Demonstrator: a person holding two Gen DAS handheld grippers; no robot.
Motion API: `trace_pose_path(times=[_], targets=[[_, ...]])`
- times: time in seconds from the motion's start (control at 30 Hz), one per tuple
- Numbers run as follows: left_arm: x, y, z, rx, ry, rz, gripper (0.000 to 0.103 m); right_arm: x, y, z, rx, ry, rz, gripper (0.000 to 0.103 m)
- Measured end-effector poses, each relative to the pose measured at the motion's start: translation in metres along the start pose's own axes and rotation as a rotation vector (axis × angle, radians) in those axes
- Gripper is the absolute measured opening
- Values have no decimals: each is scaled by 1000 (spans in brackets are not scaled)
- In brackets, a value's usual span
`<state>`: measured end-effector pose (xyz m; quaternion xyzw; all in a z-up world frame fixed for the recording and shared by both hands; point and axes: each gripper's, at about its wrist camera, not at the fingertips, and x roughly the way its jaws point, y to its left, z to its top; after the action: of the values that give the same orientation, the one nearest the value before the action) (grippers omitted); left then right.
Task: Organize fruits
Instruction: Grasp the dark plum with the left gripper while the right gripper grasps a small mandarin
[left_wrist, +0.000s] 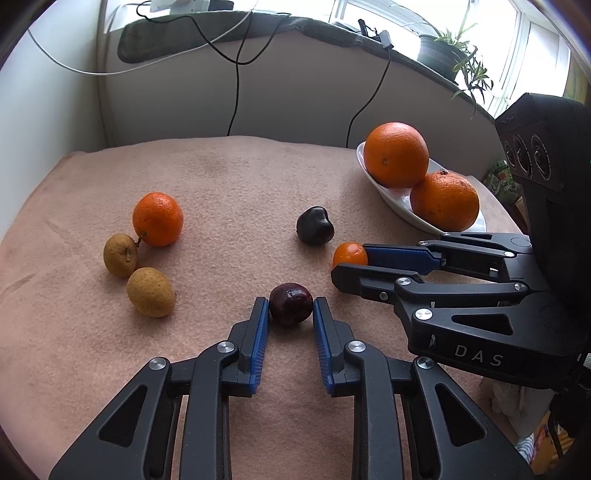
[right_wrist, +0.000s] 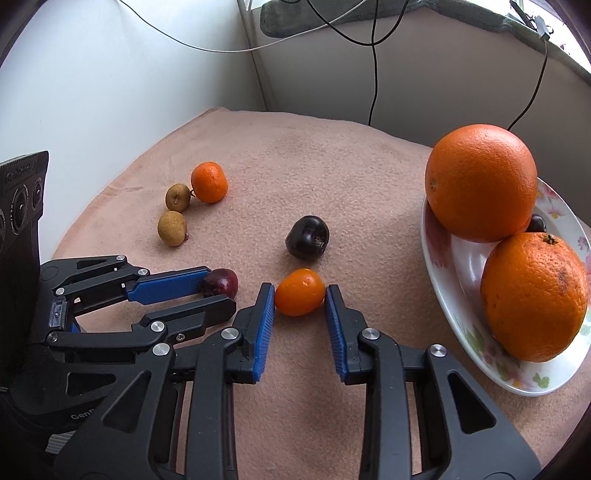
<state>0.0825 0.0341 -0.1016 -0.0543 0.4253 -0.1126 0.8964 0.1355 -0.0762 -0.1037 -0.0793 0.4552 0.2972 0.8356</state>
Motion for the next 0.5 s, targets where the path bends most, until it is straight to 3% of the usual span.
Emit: trace_pose_path(times=[0.5], targets=[[-18, -11, 9, -9, -45, -45, 23, -53, -22, -16, 68, -88, 27, 29]])
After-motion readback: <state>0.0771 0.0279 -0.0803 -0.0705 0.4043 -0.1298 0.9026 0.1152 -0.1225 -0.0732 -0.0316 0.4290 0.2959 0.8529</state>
